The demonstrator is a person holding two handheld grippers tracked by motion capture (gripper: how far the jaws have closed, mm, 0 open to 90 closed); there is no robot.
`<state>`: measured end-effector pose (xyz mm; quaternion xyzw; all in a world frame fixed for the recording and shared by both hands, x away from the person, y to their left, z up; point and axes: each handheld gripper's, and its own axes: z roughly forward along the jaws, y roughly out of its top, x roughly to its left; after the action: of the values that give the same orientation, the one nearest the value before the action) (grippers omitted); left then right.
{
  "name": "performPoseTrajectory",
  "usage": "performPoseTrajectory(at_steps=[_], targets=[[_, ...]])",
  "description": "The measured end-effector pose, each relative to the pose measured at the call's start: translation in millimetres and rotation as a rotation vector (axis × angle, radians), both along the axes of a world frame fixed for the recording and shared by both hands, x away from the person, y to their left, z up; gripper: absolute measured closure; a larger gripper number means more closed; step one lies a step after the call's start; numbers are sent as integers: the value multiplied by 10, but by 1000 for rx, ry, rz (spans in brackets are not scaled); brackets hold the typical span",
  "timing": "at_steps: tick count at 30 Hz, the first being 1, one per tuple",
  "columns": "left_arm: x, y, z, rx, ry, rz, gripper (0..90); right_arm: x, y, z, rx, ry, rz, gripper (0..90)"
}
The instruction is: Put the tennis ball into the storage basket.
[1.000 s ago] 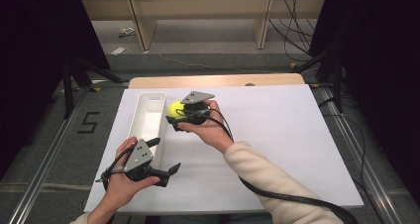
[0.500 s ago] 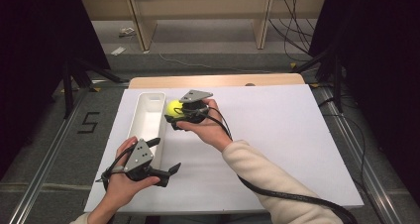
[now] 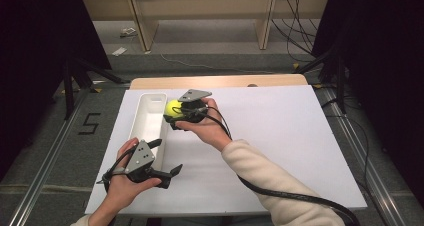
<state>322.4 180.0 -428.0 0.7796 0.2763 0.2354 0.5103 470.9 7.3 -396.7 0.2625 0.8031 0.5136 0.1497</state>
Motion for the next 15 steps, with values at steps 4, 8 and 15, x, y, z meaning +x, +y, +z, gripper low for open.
performPoseTrajectory(at_steps=[4,8,15], targets=[[0,-2,-1,1,0,0,0,1,11,9,3,4,-2,266],[-1,-1,0,2,-1,0,0,2,23,17,4,4,0,266],[-2,-2,2,1,-1,0,0,7,53,24,1,7,5,267]])
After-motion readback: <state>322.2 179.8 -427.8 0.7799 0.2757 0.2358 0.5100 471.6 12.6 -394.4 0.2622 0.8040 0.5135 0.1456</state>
